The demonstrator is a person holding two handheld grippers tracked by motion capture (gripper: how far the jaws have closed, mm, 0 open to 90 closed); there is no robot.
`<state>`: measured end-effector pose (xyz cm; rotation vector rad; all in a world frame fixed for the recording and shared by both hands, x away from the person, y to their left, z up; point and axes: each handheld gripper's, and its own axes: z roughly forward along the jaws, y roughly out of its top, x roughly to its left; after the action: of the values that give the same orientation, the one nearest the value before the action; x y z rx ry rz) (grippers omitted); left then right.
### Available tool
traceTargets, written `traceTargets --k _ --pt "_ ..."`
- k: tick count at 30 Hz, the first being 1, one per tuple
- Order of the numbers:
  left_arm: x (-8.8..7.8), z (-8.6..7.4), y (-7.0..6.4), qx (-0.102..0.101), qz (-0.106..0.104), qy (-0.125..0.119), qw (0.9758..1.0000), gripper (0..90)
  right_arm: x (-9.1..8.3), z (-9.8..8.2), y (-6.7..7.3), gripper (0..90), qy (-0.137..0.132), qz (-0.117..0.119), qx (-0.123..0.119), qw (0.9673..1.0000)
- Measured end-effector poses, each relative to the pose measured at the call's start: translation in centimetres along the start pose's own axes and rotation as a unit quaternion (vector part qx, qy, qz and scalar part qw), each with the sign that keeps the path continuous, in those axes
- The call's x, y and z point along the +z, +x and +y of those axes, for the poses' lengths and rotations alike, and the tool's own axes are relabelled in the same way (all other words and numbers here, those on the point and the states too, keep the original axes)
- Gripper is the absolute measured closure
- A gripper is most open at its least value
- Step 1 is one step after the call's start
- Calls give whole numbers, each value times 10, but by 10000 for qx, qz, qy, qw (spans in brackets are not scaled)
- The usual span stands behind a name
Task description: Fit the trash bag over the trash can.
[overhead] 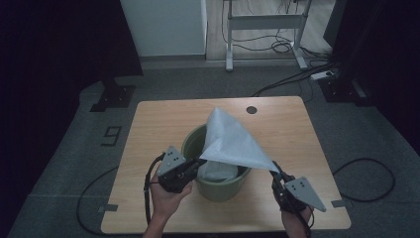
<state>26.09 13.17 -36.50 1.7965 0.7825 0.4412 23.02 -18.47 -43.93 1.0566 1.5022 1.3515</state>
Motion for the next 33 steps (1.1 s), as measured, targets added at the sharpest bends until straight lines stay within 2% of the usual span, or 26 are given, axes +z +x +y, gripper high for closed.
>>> traceTargets --k 1,2,3,4,5,7,8,9,12,14,16,17,19,20,21,23,28,29,32,33 --pt "1 0 -1 19 -22 3 10000 898 1 7 -3 862 -80 -29 29 10000" --pt "1 0 -1 19 -22 3 10000 898 1 7 -3 862 -80 -29 29 10000" --pt "2 0 -3 63 -58 22 10000 898 2 23 -10 863 -254 -71 100 9996" --pt "2 0 -3 63 -58 22 10000 898 2 23 -10 863 -254 -71 100 9996" --pt "3 0 -4 88 -122 64 9999 897 4 39 -14 864 -437 -70 163 9989" --pt "5 0 -6 128 -174 107 9997 897 4 54 -16 865 -617 -57 179 9979" --pt "5 0 -6 128 -174 107 9997 897 4 54 -16 865 -617 -57 179 9979" --pt "6 -2 -8 173 -281 122 9994 896 4 69 -15 865 -781 1 172 9968" --pt "6 -3 -12 276 -496 153 9983 887 2 87 -11 865 -1009 126 129 9947" --pt "4 -3 -14 328 -563 134 9978 866 2 94 -7 865 -1098 199 69 9937" --pt "3 -3 -15 337 -594 117 9976 810 1 96 -4 865 -1118 227 31 9935" --pt "0 -3 -15 331 -667 40 9972 760 2 97 0 865 -1121 279 -30 9933" --pt "-3 -2 -15 313 -676 13 9972 654 3 95 3 865 -1090 307 -71 9935" --pt "-6 -2 -14 309 -695 -3 9971 654 3 95 3 865 -1090 307 -71 9935" --pt "-11 -1 -14 286 -726 -18 9969 542 5 91 3 866 -1045 307 -96 9940" --pt "-17 0 -13 343 -664 -64 9972 459 7 89 0 866 -991 288 -67 9946" --pt "-24 2 -8 299 -679 -176 9971 380 9 89 -7 868 -988 183 -32 9949" --pt "-26 4 -4 240 -689 -224 9971 377 9 90 -9 868 -980 165 -64 9950" --pt "-26 8 -1 237 -654 -220 9973 380 8 90 -9 871 -990 207 -133 9948" --pt "-25 15 2 203 -626 -227 9976 381 8 91 -7 872 -1003 285 -224 9943"
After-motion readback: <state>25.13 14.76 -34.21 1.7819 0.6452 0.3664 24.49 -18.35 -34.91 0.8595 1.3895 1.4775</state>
